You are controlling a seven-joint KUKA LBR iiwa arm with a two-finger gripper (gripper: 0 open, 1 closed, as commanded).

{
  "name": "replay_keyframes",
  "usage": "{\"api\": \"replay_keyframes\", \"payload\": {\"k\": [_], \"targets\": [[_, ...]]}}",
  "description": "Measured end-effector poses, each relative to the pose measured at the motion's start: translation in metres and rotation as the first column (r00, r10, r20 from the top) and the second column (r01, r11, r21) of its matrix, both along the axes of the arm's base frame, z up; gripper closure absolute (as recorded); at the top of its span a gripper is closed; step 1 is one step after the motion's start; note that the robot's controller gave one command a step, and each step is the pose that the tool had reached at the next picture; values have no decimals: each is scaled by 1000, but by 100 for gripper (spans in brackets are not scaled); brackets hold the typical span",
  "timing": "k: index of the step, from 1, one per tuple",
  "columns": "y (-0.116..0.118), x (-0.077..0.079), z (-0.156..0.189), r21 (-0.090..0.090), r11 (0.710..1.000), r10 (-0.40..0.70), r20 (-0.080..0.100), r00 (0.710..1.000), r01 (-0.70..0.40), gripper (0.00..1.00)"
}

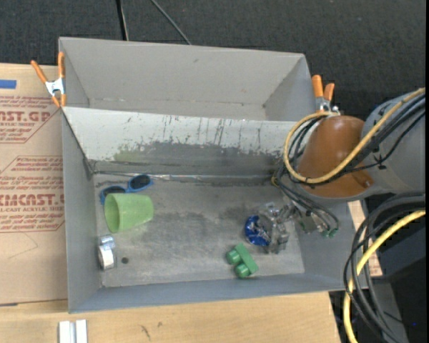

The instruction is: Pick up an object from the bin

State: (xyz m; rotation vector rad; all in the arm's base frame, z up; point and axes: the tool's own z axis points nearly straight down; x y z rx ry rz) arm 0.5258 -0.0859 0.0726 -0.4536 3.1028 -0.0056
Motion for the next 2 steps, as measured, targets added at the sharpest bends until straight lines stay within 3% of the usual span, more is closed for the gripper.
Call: {"api": "replay_keyframes", "payload": {"k": [1, 2], "targets": [[79, 42, 92, 7, 998, -60, 6, 998, 60, 100], [89, 24, 190, 4, 999, -43, 4, 999, 43, 100]]}}
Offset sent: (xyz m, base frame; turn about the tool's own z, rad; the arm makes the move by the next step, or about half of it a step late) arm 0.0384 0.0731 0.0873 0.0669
